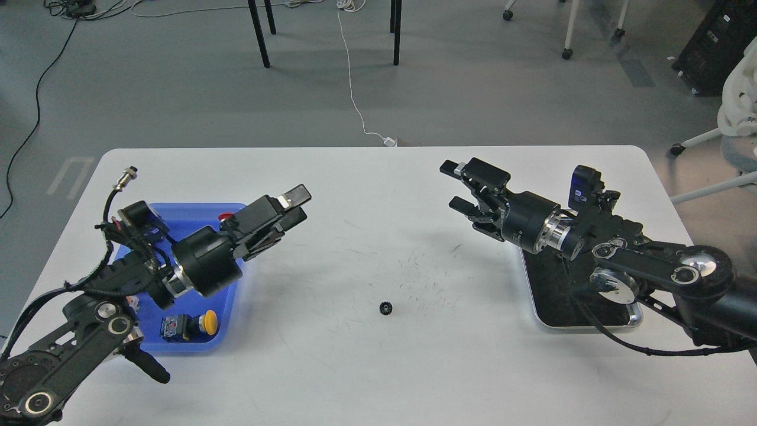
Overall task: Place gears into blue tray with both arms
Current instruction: 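Reach the left gripper toward the black part on the table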
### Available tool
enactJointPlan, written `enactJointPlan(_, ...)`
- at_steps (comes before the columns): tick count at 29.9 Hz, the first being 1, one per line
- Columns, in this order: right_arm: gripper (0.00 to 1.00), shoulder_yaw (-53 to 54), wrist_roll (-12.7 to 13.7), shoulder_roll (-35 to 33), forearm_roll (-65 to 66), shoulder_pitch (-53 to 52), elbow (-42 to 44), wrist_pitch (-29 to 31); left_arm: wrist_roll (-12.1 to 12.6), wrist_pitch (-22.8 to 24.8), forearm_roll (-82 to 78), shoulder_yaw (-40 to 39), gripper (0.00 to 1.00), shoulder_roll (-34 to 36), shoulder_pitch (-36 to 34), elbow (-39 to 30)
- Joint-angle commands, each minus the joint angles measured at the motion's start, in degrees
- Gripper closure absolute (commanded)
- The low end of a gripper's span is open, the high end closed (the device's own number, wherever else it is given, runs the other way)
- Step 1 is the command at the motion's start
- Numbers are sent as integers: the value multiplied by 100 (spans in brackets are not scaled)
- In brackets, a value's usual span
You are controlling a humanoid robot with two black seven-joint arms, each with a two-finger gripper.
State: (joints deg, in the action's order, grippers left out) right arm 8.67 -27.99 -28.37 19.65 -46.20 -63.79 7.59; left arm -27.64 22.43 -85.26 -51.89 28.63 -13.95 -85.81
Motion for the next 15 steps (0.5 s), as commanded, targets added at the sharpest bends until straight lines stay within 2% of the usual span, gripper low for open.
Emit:
enactJointPlan(1, 3, 766, -1, -1, -1013, 558, 51, 531, -36, -2, -1436, 1002, 2, 46, -861, -6)
enactJointPlan(4, 3, 1110, -1, -124, -1498, 858, 112, 1041, -36, -28, -2763, 1873, 2, 20, -1618, 64)
enactJointPlan(7, 3, 1260, -1, -361, -1605, 964, 165, 1174, -36, -28, -3974, 2201, 2, -16, -2041, 301)
enactJointPlan(11, 3, 1418, -1, -415, -1745, 1122, 174, 1236, -36, -10, -3974, 2718, 2, -147, -2612, 697)
enactJointPlan(15, 3, 1453, -1, -450, -2018, 1341, 261, 1744, -36, -10, -3974, 3518, 2, -156, -3122, 908)
